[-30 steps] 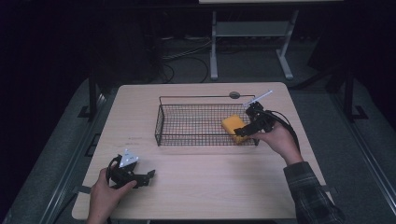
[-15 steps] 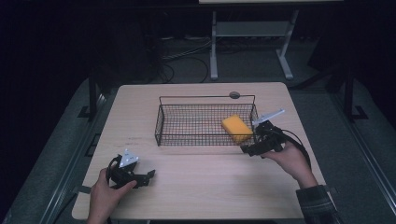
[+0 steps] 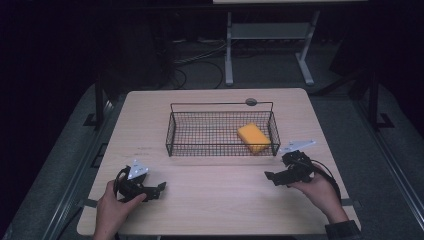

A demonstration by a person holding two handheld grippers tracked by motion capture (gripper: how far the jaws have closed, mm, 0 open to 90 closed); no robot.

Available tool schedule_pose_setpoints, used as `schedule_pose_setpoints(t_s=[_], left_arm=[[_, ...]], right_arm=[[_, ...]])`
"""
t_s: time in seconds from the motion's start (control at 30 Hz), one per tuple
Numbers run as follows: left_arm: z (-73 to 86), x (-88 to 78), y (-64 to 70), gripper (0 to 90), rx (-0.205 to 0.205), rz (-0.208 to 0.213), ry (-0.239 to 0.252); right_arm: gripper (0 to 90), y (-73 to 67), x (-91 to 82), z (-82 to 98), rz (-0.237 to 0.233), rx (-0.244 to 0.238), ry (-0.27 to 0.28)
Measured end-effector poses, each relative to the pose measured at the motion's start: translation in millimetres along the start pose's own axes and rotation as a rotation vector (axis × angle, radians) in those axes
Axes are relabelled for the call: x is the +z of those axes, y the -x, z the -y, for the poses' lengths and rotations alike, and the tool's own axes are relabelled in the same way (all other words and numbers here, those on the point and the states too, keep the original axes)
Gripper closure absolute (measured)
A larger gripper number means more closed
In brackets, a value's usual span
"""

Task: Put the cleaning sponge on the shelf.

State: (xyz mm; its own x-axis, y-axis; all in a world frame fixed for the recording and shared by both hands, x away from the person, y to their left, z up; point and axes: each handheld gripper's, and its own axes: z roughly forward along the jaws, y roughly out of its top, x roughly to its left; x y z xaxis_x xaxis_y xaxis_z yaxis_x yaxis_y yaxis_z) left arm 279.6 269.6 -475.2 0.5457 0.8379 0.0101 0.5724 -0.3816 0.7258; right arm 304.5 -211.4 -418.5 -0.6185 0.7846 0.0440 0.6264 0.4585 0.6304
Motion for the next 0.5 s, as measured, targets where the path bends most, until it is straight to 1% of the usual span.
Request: schedule_pose_setpoints(t_s=[0.07, 0.1, 0.13, 0.27, 0.33, 0.37, 0.4, 0.47, 0.5], left_arm=[[0.1, 0.2, 0.1, 12.7, -0.001, 0.0, 0.003], [0.1, 0.2, 0.0, 12.7, -0.001, 0.0, 0.002], [0.1, 0.2, 0.0, 12.7, -0.001, 0.0, 0.002], [0.1, 0.2, 0.1, 12.7, -0.001, 0.0, 0.003], [0.1, 0.1, 0.0, 12.7, 0.0, 0.0, 0.002], [0.1, 0.1, 0.0, 12.7, 0.0, 0.0, 0.002], [0.1, 0.0, -0.2, 12.7, 0.003, 0.0, 0.0], [0.1, 0.0, -0.2, 12.7, 0.003, 0.0, -0.001], [0.1, 0.0, -0.1, 12.7, 0.002, 0.0, 0.0]], right_arm=[[12.1, 1.2, 1.8, 7.4, -0.003, 0.01, 0.003], [11.2, 1.8, 3.5, 14.6, 0.01, 0.014, 0.009], [11.2, 1.8, 3.5, 14.6, 0.01, 0.014, 0.009], [10.2, 3.6, 9.0, 31.0, 0.032, 0.023, 0.004], [10.2, 4.0, 10.7, 36.7, 0.034, 0.02, 0.004], [10.2, 4.0, 10.7, 36.7, 0.034, 0.02, 0.004], [10.1, 4.0, 12.1, 41.9, 0.039, 0.019, 0.008], [9.8, 3.6, 13.4, 46.5, 0.052, 0.01, 0.007], [9.8, 3.8, 14.3, 48.5, 0.051, 0.006, 0.013]])
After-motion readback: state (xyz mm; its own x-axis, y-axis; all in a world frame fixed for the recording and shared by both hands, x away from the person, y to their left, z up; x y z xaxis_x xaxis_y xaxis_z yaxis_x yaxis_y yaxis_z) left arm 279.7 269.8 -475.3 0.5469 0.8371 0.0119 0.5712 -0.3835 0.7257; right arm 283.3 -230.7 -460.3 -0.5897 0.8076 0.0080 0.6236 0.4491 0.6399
